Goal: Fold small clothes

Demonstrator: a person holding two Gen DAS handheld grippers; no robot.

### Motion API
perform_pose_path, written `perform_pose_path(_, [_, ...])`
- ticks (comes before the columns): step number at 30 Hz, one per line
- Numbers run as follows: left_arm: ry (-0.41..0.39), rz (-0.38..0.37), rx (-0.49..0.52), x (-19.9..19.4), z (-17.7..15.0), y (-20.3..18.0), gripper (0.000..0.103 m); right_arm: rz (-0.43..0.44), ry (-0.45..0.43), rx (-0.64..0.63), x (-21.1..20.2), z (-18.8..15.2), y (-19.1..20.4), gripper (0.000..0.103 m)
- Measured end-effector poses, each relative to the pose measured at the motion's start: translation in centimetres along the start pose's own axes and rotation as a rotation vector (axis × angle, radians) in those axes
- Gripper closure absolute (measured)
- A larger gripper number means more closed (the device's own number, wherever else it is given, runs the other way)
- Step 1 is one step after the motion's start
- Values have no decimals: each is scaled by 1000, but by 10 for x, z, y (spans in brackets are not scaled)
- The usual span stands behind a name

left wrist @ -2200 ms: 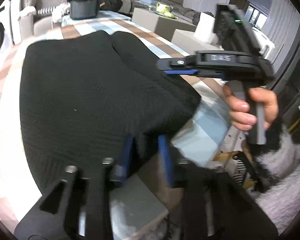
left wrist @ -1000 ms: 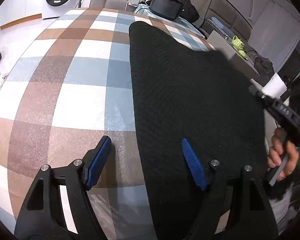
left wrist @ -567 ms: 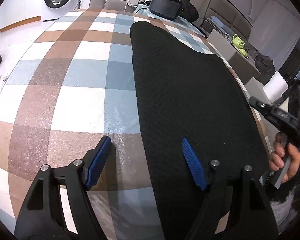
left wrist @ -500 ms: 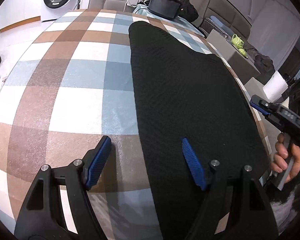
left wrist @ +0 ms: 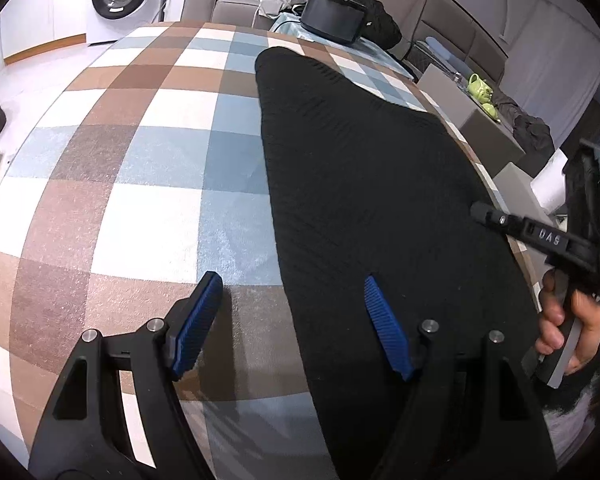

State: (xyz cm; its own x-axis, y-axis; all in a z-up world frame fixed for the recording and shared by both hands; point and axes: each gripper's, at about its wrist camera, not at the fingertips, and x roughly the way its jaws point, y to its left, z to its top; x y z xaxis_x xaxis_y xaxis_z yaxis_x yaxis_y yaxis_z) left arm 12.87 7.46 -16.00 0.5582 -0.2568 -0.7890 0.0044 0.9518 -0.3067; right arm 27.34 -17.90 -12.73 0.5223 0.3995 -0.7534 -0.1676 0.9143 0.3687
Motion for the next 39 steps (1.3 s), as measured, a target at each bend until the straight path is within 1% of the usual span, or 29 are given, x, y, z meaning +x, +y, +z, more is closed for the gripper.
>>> perform_pose_path(1, [4,-1,0,0,0,1,32,20,3,21,-1,-3,-5,92])
perform_pose_path(2, [9,-3,2,-1,-2,0,32,55,0,33,-5,-7,-10,88])
perform_pose_path(3, [12,-5,7,-2,-2,0,32,96,4,33,-12,-13,-13,86])
perform_pose_path(5, [16,-12,22,-6,-7,-2,32,162,14,27,-24,-25,-16,78])
perform_pose_path(7, [26,-27,35,-10,-12,-4,32,242,34,13,-37,-48,-17,76])
perform_pose_path(10, [33,-48,53,-20,-25,-9,32,307,45,17,-47,-75,-17,76])
perform_pose_path(14, [54,-94,121,-34,-49,-20,32,320,13,-1,-59,-95,-17,76])
perform_pose_path(16, [70,-93,165,-37,-60,-26,32,324,10,8,-59,-95,-16,76])
perform_pose_path(18, [72,-79,197,-41,-69,-31,32,302,11,-10,-59,-94,-12,76])
perform_pose_path(20, [82,-94,221,-44,-77,-36,32,284,12,-34,-55,-90,-10,73])
perform_pose_path(21, [84,-94,225,-45,-80,-37,32,285,13,-45,-54,-89,-7,71])
perform_pose_path(23, [81,-95,228,-47,-83,-40,32,295,9,-57,-53,-88,-4,62])
perform_pose_path(27, [83,-111,188,-42,-78,-45,31,263,7,-92,-43,-85,1,62])
perform_pose_path(28, [84,-105,194,-39,-76,-48,30,246,3,-108,-42,-85,2,67])
perform_pose_path(29, [82,-93,208,-38,-76,-52,30,220,0,-124,-42,-85,4,78])
perform_pose_path(30, [82,-84,218,-35,-75,-54,30,202,-1,-139,-43,-86,5,83])
perform_pose_path(32, [83,-78,223,-34,-74,-54,30,209,-29,-175,-52,-88,6,96])
perform_pose_path(33, [84,-75,221,-34,-74,-53,30,202,-43,-192,-57,-89,6,97])
perform_pose_path(34, [84,-75,220,-34,-74,-51,30,198,-38,-197,-59,-90,5,97])
perform_pose_path(35, [79,-77,220,-34,-74,-50,30,177,-21,-194,-57,-90,1,97])
perform_pose_path(36, [80,-59,223,-35,-74,-49,29,159,-3,-188,-54,-92,-1,97])
perform_pose_path(39, [74,-36,223,-35,-72,-47,29,139,20,-166,-52,-91,-3,97])
